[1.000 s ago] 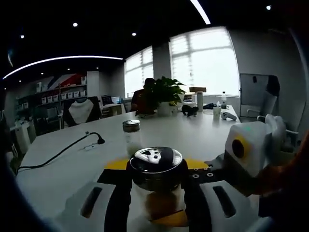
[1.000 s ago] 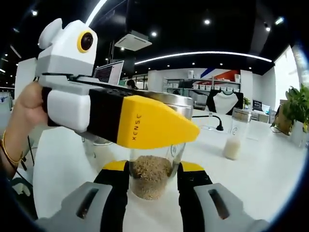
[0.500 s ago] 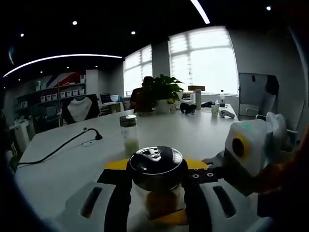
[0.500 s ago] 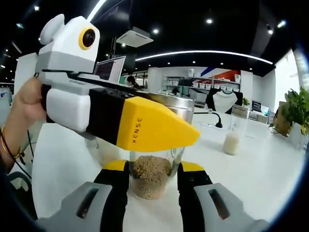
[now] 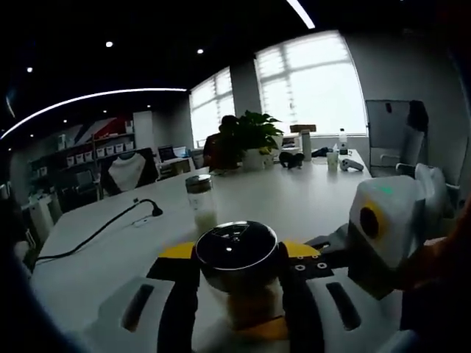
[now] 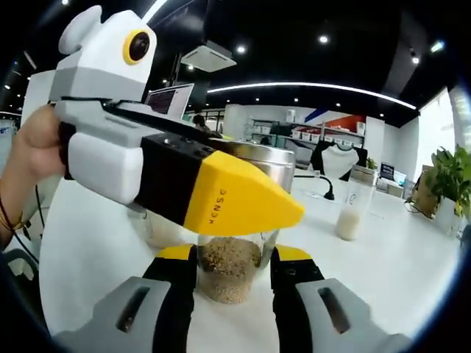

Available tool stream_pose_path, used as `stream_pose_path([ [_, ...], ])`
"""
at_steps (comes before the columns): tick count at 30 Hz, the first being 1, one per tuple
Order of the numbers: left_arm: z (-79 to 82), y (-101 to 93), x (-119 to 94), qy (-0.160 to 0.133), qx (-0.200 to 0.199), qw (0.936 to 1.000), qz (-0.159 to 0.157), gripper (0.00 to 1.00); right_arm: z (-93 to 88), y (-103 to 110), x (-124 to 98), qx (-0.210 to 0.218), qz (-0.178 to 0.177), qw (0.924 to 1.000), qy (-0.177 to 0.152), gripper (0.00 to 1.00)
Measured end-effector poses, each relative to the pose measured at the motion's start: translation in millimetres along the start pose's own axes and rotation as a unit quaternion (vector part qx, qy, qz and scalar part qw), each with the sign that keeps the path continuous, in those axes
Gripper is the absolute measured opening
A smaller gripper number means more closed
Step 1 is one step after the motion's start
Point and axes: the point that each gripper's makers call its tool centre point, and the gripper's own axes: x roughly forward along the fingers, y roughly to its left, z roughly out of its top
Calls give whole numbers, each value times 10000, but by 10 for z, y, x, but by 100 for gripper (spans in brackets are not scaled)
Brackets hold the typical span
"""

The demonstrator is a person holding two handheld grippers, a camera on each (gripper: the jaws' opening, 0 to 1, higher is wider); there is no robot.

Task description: Rotate the seasoning bottle until the label or dispensing opening points toward the visible target arrow and the bottle remains upright within the marked orientation range

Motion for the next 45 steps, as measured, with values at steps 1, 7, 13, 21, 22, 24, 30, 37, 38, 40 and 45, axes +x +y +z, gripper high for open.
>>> stream_pose_path([
  [1,4,-4,-2,-1,39,10000,6,45,0,-2,-3,4,5,10000,-16,38],
  [7,11,-11,-13,38,172,9998,58,46,2,-6,-11,78,-29,10000,-28,38],
  [13,8,-5,1,59,114,9999,68,47,19,-16,-30,144,-29,9998,-101,37],
  [21,-8,-8,7,149,59,9997,162,47,37,-11,-60,223,-101,9995,-206,37],
  [22,-9,-7,4,151,44,9997,178,47,39,-9,-64,233,-108,9994,-212,37],
  [24,-9,-7,6,128,19,9997,213,47,40,-12,-74,259,-116,9993,-226,37],
  [30,-16,-8,-1,97,-62,9995,300,47,61,-17,-101,344,-115,9990,-276,36],
  [37,-18,-12,-10,110,-55,9995,291,46,73,-13,-122,345,-87,9989,-299,36],
  [38,-19,-13,-10,113,-56,9995,284,46,73,-11,-119,293,-33,9991,-292,36],
  [40,-21,-8,-6,111,-44,9996,243,46,73,-16,-112,219,41,9994,-283,36],
  [45,-20,-7,-6,106,-16,9999,133,46,80,-5,-101,24,224,9995,-232,36],
])
